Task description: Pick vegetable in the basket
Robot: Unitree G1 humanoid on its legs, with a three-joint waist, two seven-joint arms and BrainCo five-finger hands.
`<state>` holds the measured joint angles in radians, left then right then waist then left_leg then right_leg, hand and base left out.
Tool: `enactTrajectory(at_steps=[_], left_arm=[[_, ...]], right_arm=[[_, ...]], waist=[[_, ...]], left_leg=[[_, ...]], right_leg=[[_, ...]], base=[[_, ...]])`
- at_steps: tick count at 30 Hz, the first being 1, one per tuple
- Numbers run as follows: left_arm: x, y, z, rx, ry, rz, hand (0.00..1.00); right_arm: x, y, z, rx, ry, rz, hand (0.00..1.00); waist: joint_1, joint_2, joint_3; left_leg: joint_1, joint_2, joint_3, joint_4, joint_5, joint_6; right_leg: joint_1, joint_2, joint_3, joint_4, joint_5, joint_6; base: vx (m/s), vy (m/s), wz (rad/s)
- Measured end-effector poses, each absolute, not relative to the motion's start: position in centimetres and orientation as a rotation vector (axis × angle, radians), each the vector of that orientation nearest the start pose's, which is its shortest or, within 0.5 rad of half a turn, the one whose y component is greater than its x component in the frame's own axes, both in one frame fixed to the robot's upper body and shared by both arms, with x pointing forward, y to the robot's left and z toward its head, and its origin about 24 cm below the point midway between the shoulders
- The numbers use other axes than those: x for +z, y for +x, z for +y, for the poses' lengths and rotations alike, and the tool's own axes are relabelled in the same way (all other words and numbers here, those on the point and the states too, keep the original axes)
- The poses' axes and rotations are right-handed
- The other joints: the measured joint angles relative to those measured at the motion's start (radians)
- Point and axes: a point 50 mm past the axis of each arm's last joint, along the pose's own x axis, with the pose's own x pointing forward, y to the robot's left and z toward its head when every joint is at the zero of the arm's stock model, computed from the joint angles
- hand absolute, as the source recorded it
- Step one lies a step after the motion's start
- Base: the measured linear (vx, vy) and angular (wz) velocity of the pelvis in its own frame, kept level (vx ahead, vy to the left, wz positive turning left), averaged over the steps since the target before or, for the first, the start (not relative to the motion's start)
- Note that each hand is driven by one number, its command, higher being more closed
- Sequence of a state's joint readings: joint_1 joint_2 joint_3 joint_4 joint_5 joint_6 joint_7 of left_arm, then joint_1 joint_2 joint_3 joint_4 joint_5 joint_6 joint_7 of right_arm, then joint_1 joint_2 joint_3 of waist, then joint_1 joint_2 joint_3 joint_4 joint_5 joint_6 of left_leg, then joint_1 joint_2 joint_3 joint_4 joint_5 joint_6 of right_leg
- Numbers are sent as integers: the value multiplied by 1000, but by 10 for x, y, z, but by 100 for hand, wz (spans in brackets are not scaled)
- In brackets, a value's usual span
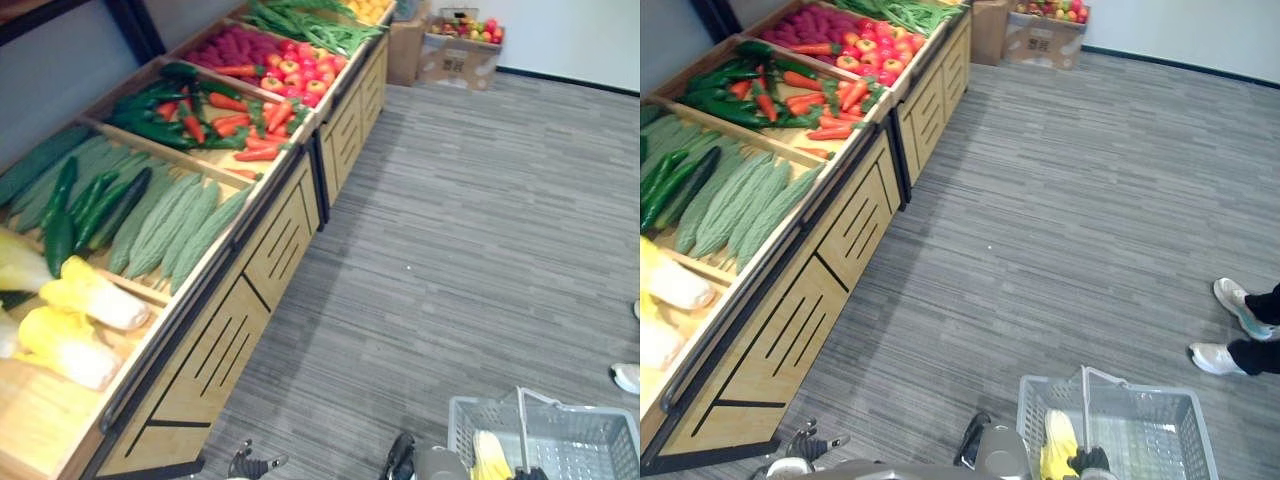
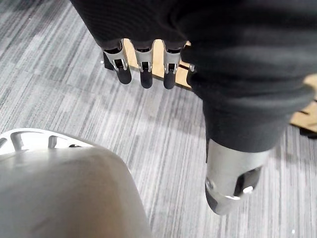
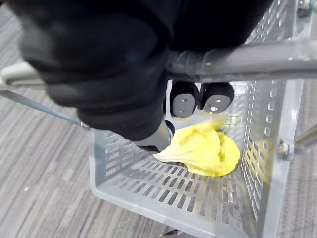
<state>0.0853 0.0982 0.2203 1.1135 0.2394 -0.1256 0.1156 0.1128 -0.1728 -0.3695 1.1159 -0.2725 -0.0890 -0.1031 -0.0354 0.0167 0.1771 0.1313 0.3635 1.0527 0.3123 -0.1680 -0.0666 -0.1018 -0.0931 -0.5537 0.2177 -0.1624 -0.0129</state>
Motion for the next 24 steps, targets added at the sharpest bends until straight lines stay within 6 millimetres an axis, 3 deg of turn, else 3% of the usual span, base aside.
enactTrajectory(at_steps=[2,4,5,6,9,12,13,14,15,18,24], left_arm=[[-159,87,218,230,233,1063,0],[-158,85,223,261,222,1068,0],[-158,84,225,288,207,1067,0],[-158,84,223,317,182,1056,0],[-158,80,219,322,189,1050,0],[-157,81,217,315,186,1035,0],[-158,82,213,305,179,1034,0],[-158,82,213,307,176,1034,0],[-157,83,215,311,176,1030,0],[-156,84,219,306,191,1029,0],[-157,82,218,292,201,1035,0]], right_arm=[[-155,62,-257,-341,-266,1144,100],[-157,62,-249,-298,-274,1148,100],[-156,67,-249,-290,-282,1134,100],[-155,72,-252,-280,-299,1123,100],[-151,86,-254,-250,-332,1083,100],[-151,87,-253,-231,-339,1074,100],[-150,86,-255,-235,-344,1075,100],[-151,84,-255,-236,-340,1082,100],[-153,79,-252,-232,-332,1090,100],[-156,69,-247,-229,-306,1112,100],[-156,62,-251,-267,-287,1126,100]], waist=[[-10,-1,1],[-13,-5,4],[0,-19,12],[18,-23,14],[21,-21,13],[22,-5,5],[26,23,0],[34,23,-3],[37,7,-15],[37,-23,-32],[37,-13,-45]], left_leg=[[-9,56,-1,91,13,-4],[-17,104,-70,204,49,-7],[-54,93,-209,251,47,-17],[-91,15,-412,240,12,-34],[-134,-165,-776,92,-42,-56],[-159,-204,-938,-81,-28,-47],[-164,-192,-959,-132,12,-48],[-158,-196,-954,-140,5,-46],[-163,-218,-944,-156,7,-38],[-139,-279,-930,-232,34,3],[-103,-344,-923,-272,40,12]], right_leg=[[15,44,31,-59,27,-17],[33,72,85,-93,43,-32],[41,80,146,-109,57,-31],[40,78,213,-114,71,-25],[42,78,319,-150,113,2],[36,95,369,-164,132,23],[36,110,380,-170,138,33],[37,106,393,-174,142,38],[42,85,399,-208,165,64],[50,34,402,-259,196,78],[76,-17,412,-291,210,99]], base=[[-16,-120,-63],[-14,-94,-83],[-10,-49,-137],[-6,-19,-146],[15,85,-130],[13,175,-67],[25,226,-52],[51,291,-37],[59,249,-17],[111,216,2],[138,148,1]])
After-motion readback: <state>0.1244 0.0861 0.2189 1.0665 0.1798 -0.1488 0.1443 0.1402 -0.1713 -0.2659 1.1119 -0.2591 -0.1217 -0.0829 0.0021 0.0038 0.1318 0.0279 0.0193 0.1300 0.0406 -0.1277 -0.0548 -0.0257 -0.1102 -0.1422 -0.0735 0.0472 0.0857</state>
